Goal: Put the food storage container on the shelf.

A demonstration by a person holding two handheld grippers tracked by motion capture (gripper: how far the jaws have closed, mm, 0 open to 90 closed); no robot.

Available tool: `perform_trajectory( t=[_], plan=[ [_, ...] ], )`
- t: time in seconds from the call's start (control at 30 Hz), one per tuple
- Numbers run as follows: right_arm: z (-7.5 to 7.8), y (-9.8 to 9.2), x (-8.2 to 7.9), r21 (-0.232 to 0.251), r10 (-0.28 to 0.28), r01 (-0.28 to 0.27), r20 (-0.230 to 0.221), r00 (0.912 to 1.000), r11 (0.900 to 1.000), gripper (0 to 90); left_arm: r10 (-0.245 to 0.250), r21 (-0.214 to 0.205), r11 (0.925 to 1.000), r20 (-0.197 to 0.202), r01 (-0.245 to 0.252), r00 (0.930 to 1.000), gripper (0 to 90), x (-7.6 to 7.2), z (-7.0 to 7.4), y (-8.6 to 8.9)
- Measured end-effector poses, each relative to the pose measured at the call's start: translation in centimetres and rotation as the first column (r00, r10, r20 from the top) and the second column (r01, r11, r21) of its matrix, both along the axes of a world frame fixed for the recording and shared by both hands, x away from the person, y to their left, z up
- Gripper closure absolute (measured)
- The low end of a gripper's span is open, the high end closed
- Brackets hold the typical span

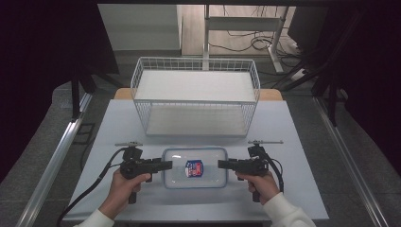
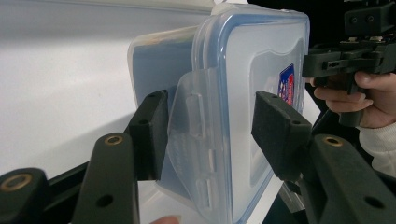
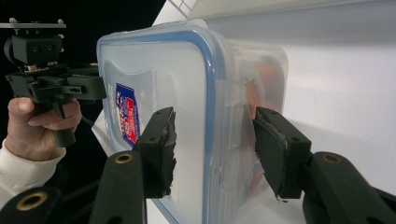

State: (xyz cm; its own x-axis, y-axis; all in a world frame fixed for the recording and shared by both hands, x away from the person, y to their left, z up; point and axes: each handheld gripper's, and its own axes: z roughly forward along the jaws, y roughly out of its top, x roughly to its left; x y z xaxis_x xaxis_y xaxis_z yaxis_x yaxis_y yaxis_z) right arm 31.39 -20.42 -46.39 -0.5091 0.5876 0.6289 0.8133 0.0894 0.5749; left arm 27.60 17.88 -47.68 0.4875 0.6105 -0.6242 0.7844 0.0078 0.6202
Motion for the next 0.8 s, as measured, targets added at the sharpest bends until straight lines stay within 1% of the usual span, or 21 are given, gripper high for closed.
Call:
perform_trajectory(
  t=[0.07,0.17,0.3,0.53,0.63,0.73,0.77,0.8],
  plan=[
    [0.1,-0.1,0.3,0.0,-0.005,0.005,0.009,0.9999,1.0,49.3,-0.002,-0.001,1.0,0.005,0.002,1.0,47.4,0.5,0.1,-0.1],
    [0.2,-0.2,0.6,0.0,-0.005,0.005,0.016,0.9999,1.0,49.3,-0.004,-0.01,0.9999,0.015,0.005,0.9999,47.6,0.9,0.1,-0.1],
    [0.4,-0.1,1.2,0.0,-0.009,0.009,0.026,0.9996,1.0,49.4,-0.005,-0.009,0.9999,0.021,0.005,0.9998,47.7,1.4,0.1,0.0],
    [0.3,0.1,2.1,-0.001,-0.011,0.011,0.031,0.9995,0.9999,49.4,-0.01,-0.007,0.9999,0.011,0.01,0.9999,47.7,2.5,0.0,0.3],
    [0.5,0.3,2.4,-0.012,-0.01,0.01,0.037,0.9993,0.9999,49.4,-0.014,-0.01,0.9999,0.008,0.014,0.9999,47.6,2.8,0.0,0.4],
    [0.6,0.3,2.7,-0.014,-0.011,0.012,0.039,0.9992,0.9998,49.4,-0.012,-0.01,0.9999,0.009,0.013,0.9999,47.6,3.3,0.1,0.3],
    [0.7,0.2,3.0,-0.014,-0.013,0.014,0.039,0.9991,0.9998,49.4,-0.018,-0.008,0.9998,0.01,0.018,0.9998,47.6,3.6,0.1,0.3],
    [0.7,0.2,3.0,-0.014,-0.013,0.014,0.039,0.9991,0.9998,49.4,-0.018,-0.008,0.9998,0.01,0.018,0.9998,47.6,3.6,0.1,0.3]
  ],
)
